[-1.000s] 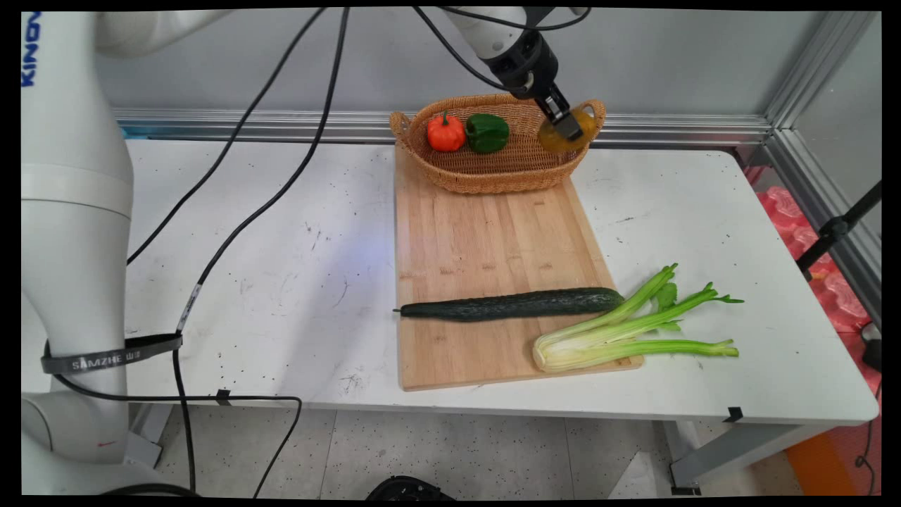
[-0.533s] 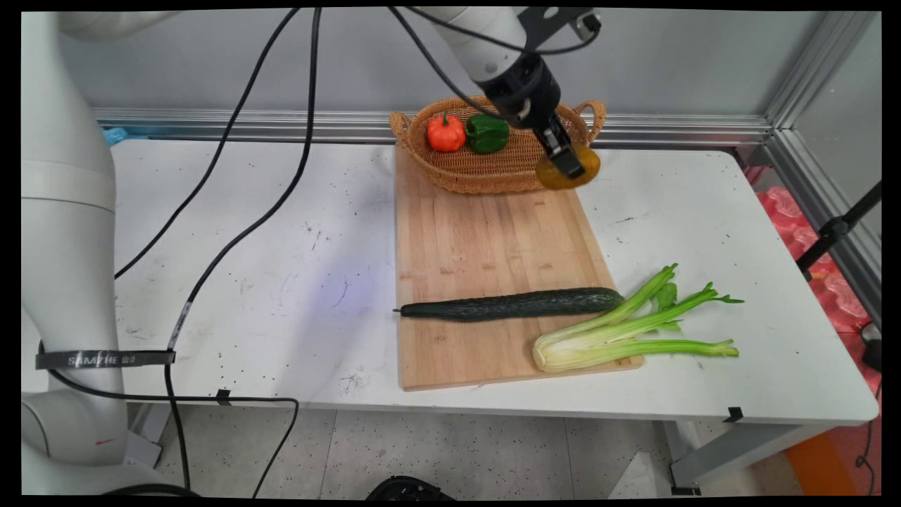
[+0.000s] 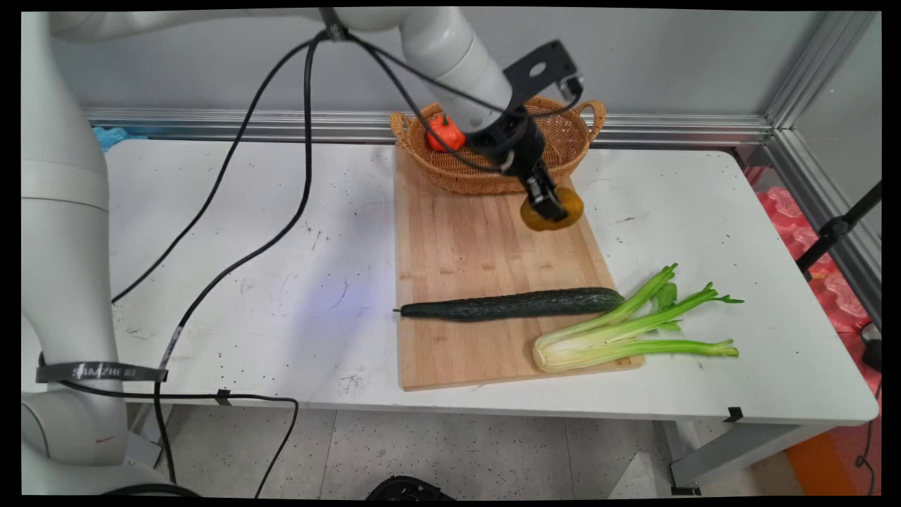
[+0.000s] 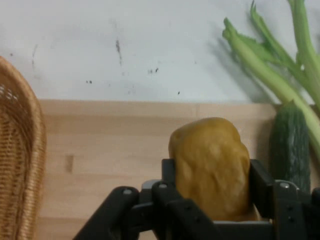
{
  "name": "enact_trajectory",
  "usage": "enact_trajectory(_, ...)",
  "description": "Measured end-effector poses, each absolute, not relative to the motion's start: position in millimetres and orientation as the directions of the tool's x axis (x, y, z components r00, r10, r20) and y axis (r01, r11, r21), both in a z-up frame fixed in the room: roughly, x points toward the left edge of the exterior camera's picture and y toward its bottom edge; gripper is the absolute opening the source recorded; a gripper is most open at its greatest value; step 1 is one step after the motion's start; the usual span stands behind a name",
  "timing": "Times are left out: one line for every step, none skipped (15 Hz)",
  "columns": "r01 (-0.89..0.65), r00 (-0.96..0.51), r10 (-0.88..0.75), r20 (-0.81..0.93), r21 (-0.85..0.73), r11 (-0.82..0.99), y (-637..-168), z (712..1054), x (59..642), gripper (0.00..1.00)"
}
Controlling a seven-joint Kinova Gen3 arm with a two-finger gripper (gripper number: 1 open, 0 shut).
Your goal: Place the picked object on the cutting board
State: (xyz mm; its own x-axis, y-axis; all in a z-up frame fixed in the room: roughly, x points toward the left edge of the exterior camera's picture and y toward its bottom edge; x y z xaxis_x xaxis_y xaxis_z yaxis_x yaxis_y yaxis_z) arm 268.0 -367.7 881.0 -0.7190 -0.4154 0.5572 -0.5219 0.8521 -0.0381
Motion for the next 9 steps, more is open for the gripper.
enact_trajectory(-0.52,-0.723,-0.414,0.554,-0.041,0.853,-366.4,874.0,269.0,0.0)
enact_trajectory(-0.518,-0.726,-0.411,0.551,-0.045,0.854,-365.7,864.8,270.0,0.0)
enact_trajectory(-0.518,-0.727,-0.409,0.551,-0.048,0.854,-365.7,858.1,270.4,0.0)
enact_trajectory(-0.517,-0.729,-0.407,0.551,-0.052,0.855,-366.2,850.7,270.4,0.0)
enact_trajectory(-0.517,-0.729,-0.405,0.552,-0.055,0.854,-367.2,843.9,270.2,0.0)
enact_trajectory(-0.517,-0.728,-0.403,0.554,-0.057,0.854,-368.3,838.4,269.6,0.0)
enact_trajectory(-0.517,-0.727,-0.402,0.556,-0.06,0.854,-369.7,832.4,268.9,0.0)
enact_trajectory(-0.517,-0.727,-0.4,0.558,-0.062,0.854,-370.9,827.7,268.0,0.0)
enact_trajectory(-0.516,-0.726,-0.398,0.561,-0.063,0.854,-372.2,822.6,266.7,0.0)
